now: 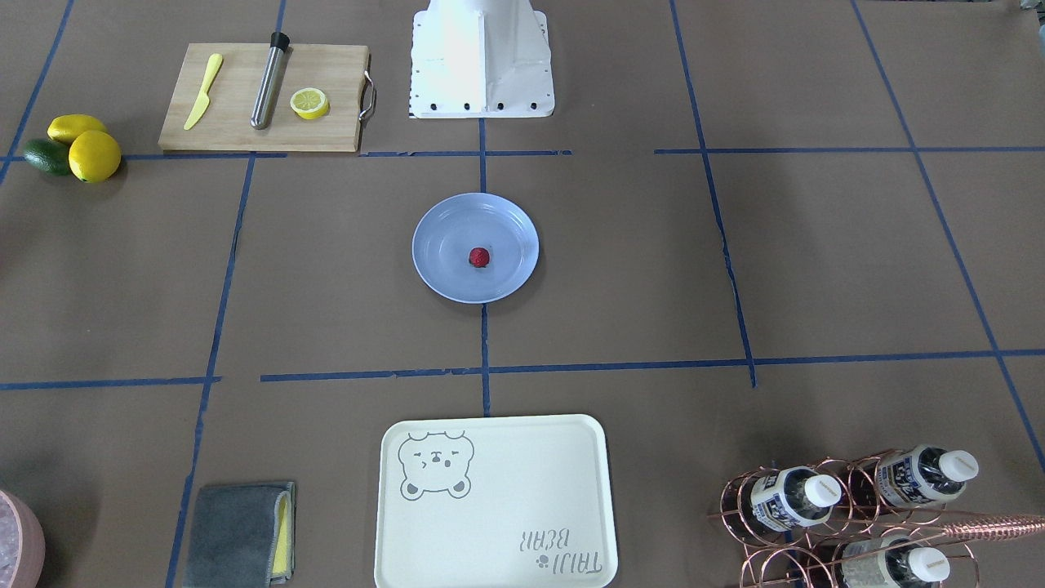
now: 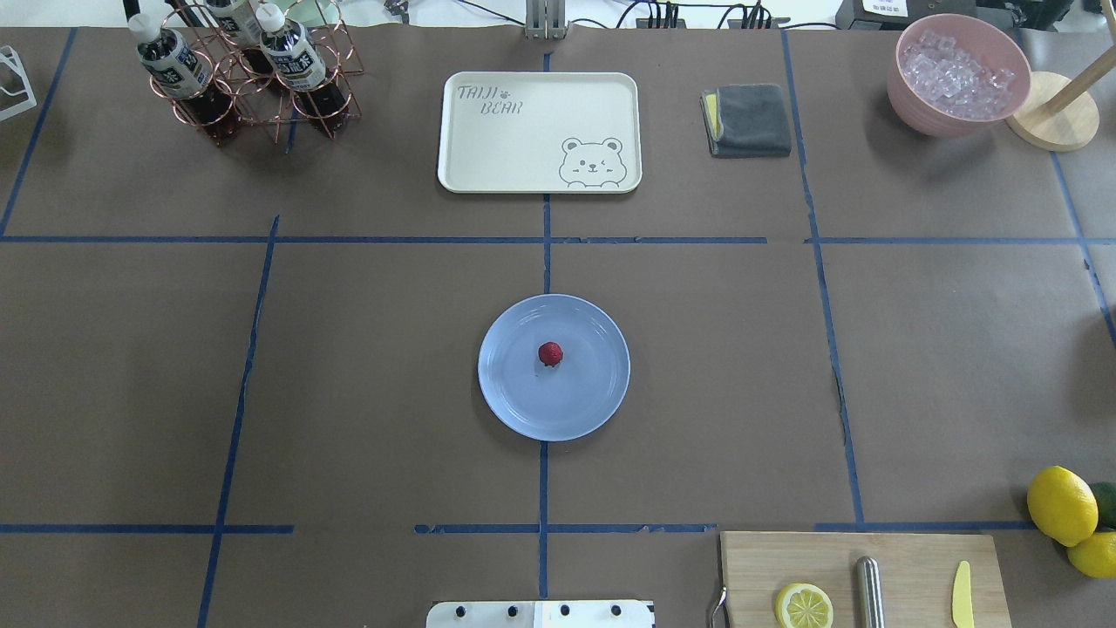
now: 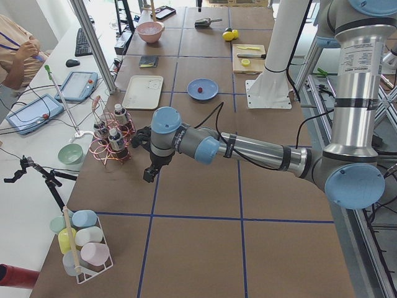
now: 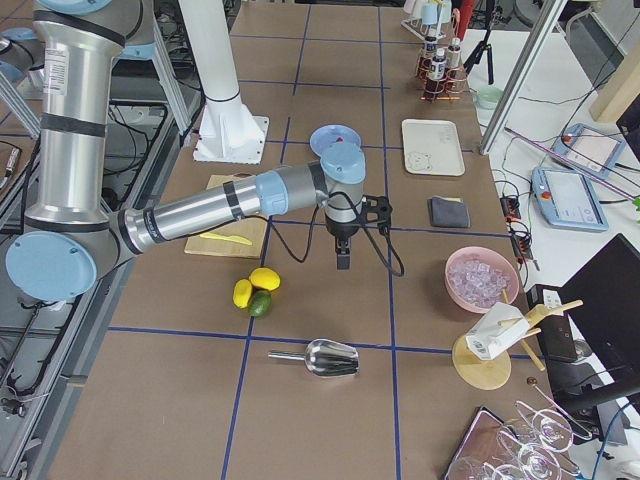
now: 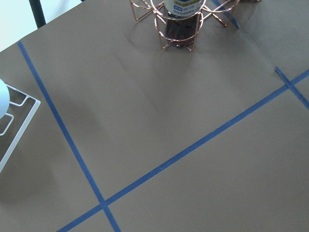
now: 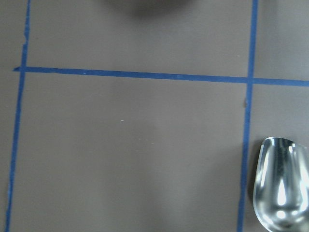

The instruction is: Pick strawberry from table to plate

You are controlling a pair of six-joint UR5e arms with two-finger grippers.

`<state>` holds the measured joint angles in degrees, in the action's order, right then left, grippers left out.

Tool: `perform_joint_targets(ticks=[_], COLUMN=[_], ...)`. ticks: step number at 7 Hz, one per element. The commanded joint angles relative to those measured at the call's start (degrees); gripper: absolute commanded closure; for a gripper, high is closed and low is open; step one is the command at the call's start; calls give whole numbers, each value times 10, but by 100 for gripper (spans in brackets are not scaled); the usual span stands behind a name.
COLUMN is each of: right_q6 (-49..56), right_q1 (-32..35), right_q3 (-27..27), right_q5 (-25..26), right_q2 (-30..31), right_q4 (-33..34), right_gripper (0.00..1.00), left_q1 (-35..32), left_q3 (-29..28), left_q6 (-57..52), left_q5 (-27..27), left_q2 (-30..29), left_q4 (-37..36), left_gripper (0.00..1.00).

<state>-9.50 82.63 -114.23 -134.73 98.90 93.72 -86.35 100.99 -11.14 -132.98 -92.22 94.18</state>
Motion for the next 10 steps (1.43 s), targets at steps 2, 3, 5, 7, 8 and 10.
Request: perform_joint_targets(ticks=[2, 3, 5, 7, 8, 10], right_q6=[156, 157, 155, 149, 148, 156], right_q1=[83, 86, 86, 85, 85, 83], right_q3=[65, 59, 53, 52, 51, 54], right_q5=[-43, -53, -53, -54, -54, -48], right_q2=[22, 21, 16, 17, 16, 16], right_q4=[10, 22, 22, 18, 16, 12], right_gripper=[0, 0, 0, 0, 0, 0], left_q1=[-72, -71, -71, -70, -70, -70], left_q3=[23, 13, -9, -14, -41, -43], left_q6=[-130, -133, -133, -133, -130, -133], left_q5=[-2, -3, -2, 0, -3, 7], left_q2=[-25, -11, -2, -2, -3, -13], left_q4=[-207, -199, -192, -122, -78, -80], left_gripper=[0, 0, 0, 0, 0, 0])
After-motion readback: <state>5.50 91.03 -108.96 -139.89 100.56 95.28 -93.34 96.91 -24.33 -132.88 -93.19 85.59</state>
